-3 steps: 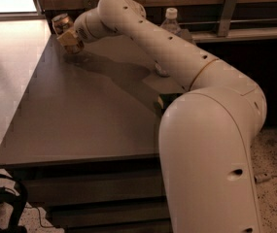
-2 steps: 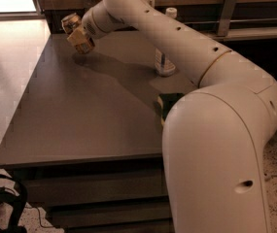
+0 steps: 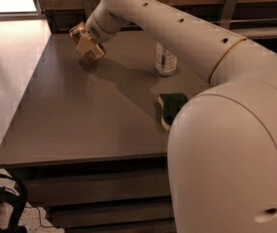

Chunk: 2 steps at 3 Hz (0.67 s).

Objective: Knock orange can over

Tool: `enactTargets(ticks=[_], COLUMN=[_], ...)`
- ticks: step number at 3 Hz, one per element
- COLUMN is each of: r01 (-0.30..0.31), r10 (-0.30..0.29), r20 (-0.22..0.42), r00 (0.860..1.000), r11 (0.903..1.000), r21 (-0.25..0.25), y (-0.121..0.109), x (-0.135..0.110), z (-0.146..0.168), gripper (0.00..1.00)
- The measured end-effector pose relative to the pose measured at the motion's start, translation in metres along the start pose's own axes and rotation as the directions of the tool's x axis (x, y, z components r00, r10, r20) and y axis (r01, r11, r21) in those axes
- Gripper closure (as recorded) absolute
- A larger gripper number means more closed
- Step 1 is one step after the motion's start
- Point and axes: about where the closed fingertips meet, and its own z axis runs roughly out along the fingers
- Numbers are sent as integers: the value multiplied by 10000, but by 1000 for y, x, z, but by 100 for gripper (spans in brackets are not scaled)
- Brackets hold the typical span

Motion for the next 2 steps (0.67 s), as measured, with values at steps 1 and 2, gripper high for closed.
enactTargets(ticks=[1,2], r01=[425,931], r10=[-428,-985], r20=[-1104,-2096], r00=[9930,9728], r11=[9991,9950], r21=[-46,-357], y=[10,17], x=[10,15], z=[-1,3], gripper=[100,100])
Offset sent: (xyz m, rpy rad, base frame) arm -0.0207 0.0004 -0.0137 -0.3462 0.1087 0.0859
